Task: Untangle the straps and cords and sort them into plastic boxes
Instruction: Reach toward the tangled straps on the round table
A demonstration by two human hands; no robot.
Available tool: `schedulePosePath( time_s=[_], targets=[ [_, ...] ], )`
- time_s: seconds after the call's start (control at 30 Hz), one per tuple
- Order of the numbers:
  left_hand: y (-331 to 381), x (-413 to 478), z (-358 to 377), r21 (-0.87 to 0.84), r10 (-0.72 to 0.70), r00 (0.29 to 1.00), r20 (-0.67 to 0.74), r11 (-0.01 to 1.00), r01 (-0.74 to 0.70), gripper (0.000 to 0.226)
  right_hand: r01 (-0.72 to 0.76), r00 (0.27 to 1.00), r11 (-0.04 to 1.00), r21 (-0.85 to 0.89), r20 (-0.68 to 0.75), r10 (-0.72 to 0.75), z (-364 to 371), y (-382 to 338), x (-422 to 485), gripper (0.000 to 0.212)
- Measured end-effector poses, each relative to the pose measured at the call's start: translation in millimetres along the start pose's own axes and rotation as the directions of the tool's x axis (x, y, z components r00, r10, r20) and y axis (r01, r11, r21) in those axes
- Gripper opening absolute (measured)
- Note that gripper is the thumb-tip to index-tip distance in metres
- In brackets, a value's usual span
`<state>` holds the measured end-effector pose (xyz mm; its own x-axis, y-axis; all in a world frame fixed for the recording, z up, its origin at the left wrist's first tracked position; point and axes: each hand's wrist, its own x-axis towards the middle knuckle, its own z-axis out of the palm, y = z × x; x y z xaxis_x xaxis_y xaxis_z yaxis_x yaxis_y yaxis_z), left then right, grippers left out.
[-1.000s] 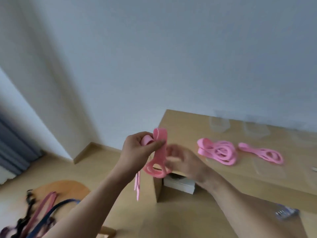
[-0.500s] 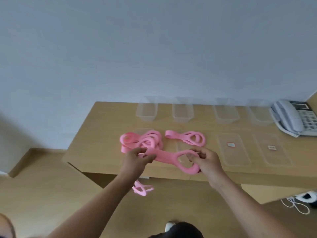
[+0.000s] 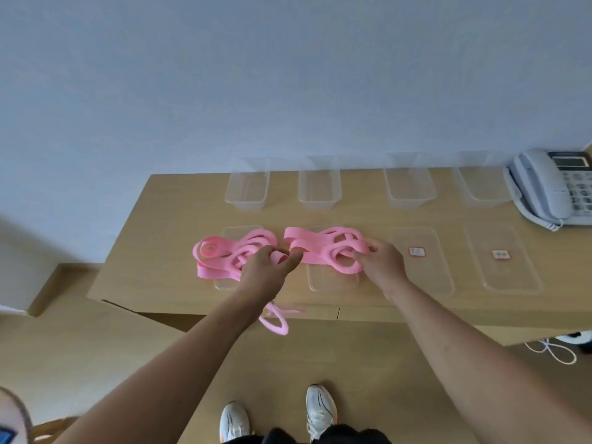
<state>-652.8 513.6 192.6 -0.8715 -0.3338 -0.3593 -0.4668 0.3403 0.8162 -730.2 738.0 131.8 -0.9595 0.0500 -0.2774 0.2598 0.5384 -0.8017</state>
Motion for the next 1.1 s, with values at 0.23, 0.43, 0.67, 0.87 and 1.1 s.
schedulePosePath(
  time_s=[0.23,0.43,0.67,0.87,1.1],
  targets=[
    [44.5,3.4,5.4,-0.641,-0.149,0.96,0.236,0.719,0.269,0.032,0.115,0.811,0.91,0.398,0.492,-0.317,6.9,-30.5,-68.1,0.032],
    [50.7,15.5,4.7,-0.733,-0.196,0.964,0.181,0.626,0.265,0.016,-0.157,0.885,0.9,0.406,0.462,-0.054,28.7,-25.6,-80.8,0.027],
    [9.7,25.0,3.7,-0.51,-0.13,0.981,0.145,0.84,0.187,0.029,-0.465,0.875,0.732,0.498,0.384,0.294,21.0,-8.7,-67.6,0.023],
    [-8.8,33.9,2.5,-0.273,-0.091,0.994,0.067,0.956,0.106,0.037,-0.365,0.931,0.852,0.376,0.155,0.331,25.7,-9.0,-53.3,0.018],
    [-19.5,45.4,13.7,0.128,0.033,0.999,0.014,0.991,-0.035,0.038,-0.259,0.966,0.951,0.171,0.069,0.251,9.4,-22.2,-21.8,0.026]
  ],
)
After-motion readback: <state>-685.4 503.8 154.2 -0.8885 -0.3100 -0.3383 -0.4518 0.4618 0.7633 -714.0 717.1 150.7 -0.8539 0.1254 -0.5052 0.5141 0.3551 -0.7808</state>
